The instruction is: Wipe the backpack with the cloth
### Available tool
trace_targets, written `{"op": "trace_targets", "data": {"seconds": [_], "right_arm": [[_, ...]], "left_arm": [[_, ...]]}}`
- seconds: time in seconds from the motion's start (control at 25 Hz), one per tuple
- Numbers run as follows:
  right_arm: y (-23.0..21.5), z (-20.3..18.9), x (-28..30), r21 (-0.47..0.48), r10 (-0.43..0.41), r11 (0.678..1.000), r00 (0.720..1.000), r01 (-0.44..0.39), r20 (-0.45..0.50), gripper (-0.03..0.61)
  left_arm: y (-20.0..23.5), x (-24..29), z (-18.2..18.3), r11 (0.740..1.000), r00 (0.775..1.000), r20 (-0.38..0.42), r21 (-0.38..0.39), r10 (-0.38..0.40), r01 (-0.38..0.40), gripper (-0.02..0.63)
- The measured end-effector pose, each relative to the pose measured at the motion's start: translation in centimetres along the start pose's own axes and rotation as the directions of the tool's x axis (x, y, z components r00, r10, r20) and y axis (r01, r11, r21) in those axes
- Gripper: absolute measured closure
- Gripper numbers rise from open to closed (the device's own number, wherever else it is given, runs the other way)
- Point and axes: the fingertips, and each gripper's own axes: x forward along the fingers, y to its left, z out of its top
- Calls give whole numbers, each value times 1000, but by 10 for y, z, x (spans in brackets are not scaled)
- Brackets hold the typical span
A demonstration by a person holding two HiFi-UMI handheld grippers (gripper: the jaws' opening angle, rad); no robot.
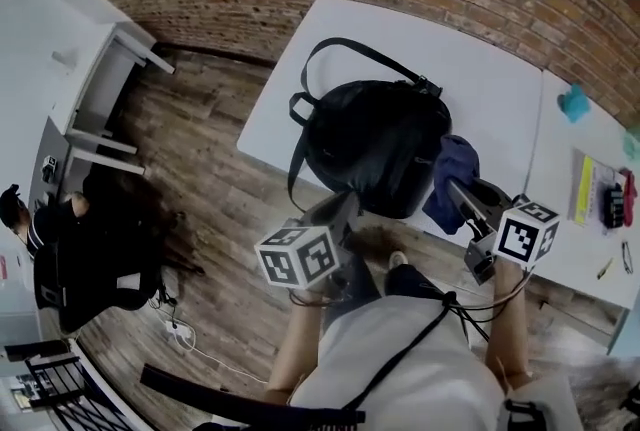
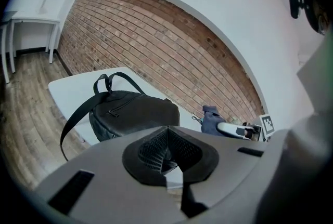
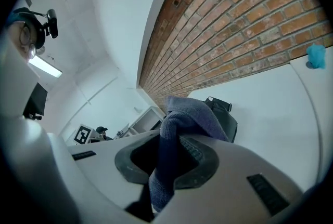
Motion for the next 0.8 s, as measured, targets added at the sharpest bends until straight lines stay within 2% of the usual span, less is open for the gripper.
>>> {"op": "trace_targets", "data": {"seconds": [0.12,0.24,0.32,0.44,0.6,0.8], "right_arm": [[-8,13,11,18,-71,997,996,71,47,523],[-17,28,23,44,-183,983,976,179,116,523],[-23,37,30,76,-268,963,949,259,164,523],[-31,46,34,112,-402,916,889,386,220,523],[-38,53,35,148,-534,845,800,513,273,523],[-51,50,30,165,-643,764,719,623,264,523]], "left_arm": [[12,15,21,998,998,-48,41,-52,54,609],[30,28,47,988,987,-119,94,-110,122,609],[43,35,64,979,975,-167,118,-145,166,609],[58,43,84,961,952,-232,143,-201,238,609],[70,54,92,928,900,-334,148,-278,342,609],[70,68,80,875,817,-464,159,-343,457,608]]}}
